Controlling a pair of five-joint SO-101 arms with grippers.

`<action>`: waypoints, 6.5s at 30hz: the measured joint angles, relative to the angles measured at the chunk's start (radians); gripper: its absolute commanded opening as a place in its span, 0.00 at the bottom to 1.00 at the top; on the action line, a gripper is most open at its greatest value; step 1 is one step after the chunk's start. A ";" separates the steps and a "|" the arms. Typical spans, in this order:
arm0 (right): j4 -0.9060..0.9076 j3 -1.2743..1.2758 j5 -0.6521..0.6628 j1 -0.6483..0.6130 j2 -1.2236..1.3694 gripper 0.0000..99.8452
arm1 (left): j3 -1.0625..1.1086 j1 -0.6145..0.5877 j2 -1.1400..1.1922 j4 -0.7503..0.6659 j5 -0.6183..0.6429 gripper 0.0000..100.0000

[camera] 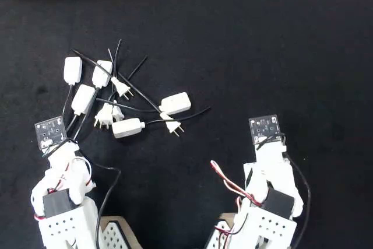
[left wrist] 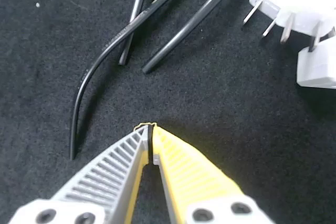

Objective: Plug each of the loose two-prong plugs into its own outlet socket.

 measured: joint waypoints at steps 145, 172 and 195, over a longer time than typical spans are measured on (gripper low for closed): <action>-0.618 -0.574 -0.371 -0.405 1.201 0.01 | -0.984 0.532 1.752 -0.241 -0.433 0.03; -0.624 -0.565 -0.371 -0.405 1.201 0.01 | -0.485 0.574 0.643 -0.250 0.233 0.36; -0.637 -0.563 -0.371 -0.405 1.198 0.01 | -0.634 0.715 1.257 -0.238 0.149 0.31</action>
